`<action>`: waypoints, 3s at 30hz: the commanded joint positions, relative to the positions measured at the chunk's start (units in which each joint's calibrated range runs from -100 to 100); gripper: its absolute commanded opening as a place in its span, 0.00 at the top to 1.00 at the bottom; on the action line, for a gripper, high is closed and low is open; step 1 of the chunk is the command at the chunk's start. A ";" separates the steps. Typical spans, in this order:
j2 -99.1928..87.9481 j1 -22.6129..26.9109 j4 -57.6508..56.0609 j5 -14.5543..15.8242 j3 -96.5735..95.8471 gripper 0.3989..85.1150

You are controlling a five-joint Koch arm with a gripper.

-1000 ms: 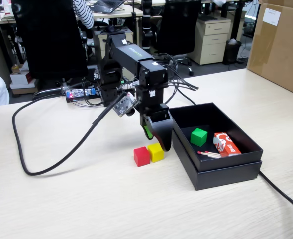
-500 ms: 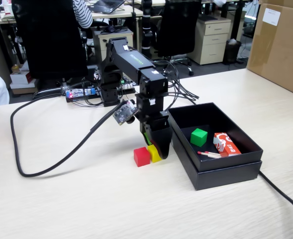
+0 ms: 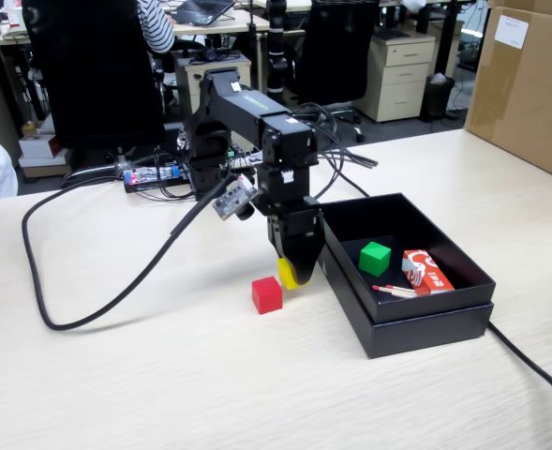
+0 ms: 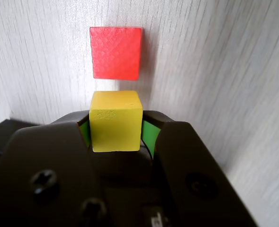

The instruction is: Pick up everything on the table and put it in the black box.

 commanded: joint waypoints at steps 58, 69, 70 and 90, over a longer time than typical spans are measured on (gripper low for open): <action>-35.10 4.93 -0.02 -0.34 -5.65 0.45; -32.46 -3.86 0.24 -4.69 -14.53 0.42; -29.02 -4.35 0.32 -4.74 -14.35 0.42; 1.85 -4.20 0.41 -4.10 -0.57 0.44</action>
